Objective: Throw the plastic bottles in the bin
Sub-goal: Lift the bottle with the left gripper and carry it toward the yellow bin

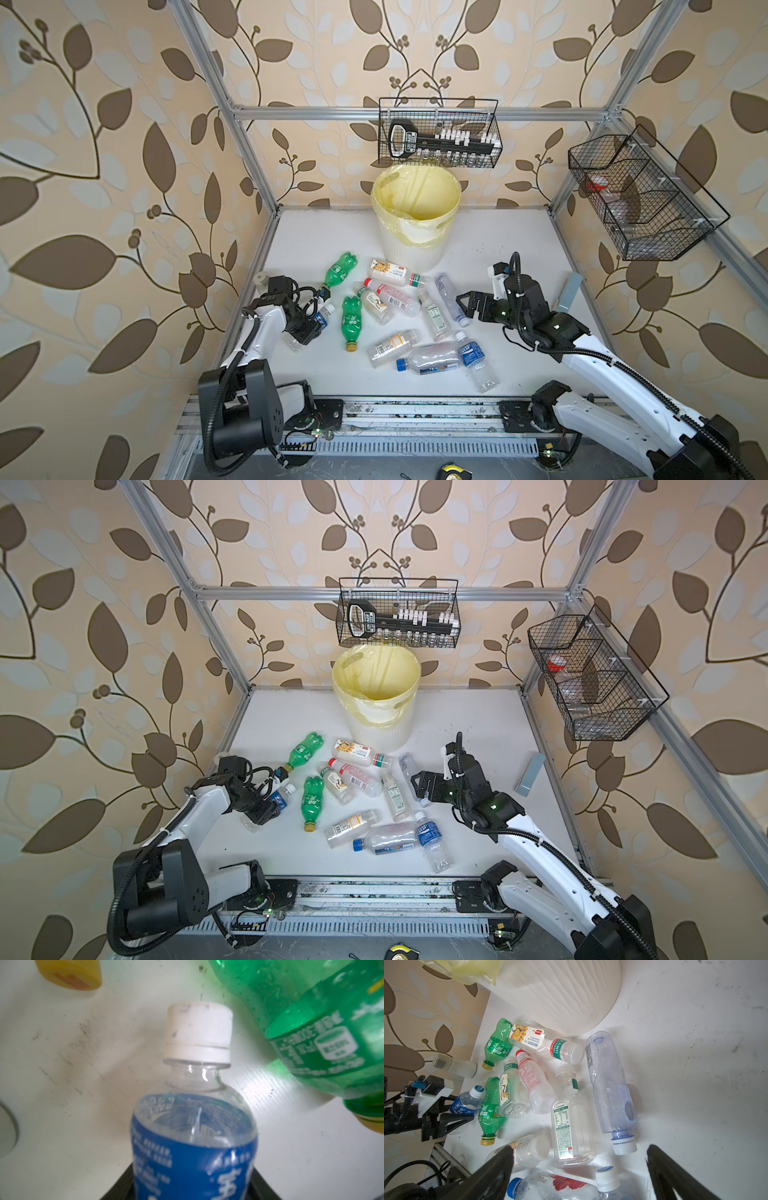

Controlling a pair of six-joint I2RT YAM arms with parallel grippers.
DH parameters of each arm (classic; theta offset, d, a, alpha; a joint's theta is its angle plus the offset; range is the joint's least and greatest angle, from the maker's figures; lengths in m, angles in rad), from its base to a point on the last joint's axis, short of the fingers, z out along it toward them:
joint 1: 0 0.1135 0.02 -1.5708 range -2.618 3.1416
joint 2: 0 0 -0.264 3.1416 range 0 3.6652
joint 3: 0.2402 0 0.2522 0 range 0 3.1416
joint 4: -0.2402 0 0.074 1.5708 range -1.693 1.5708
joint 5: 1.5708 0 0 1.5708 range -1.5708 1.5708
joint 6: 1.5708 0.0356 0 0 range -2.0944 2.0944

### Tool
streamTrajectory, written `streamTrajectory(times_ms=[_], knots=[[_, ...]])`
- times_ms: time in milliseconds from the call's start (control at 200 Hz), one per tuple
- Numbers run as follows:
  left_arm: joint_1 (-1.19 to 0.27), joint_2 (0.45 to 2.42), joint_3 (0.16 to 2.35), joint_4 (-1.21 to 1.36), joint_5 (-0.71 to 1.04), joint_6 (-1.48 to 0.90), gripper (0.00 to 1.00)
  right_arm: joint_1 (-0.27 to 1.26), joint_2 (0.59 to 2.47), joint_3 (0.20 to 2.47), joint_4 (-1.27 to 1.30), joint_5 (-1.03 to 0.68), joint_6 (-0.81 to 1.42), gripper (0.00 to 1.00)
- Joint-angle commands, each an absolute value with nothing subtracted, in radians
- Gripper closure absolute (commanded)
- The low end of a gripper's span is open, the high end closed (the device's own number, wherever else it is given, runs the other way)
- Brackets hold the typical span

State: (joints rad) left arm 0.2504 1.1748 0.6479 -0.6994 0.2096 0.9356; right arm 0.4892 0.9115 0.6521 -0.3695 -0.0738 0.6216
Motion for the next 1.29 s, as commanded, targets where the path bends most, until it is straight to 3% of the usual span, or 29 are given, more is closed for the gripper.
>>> streamTrajectory(times_ms=[0,430,775,1290], knots=[[0.261,1.102,0.643,-0.73,0.241,0.928,0.49,0.486,0.898,0.627,-0.365,-0.055,0.629,0.0],[0.259,1.052,0.784,-0.8,0.259,0.67,0.47,0.478,0.898,0.595,-0.369,-0.052,0.621,0.0],[0.26,1.177,1.052,-0.988,0.292,0.523,0.57,0.476,0.916,0.602,-0.358,-0.061,0.618,0.0],[0.259,1.175,1.229,-1.11,0.394,0.44,0.57,0.465,0.918,0.603,-0.367,-0.066,0.61,0.0]])
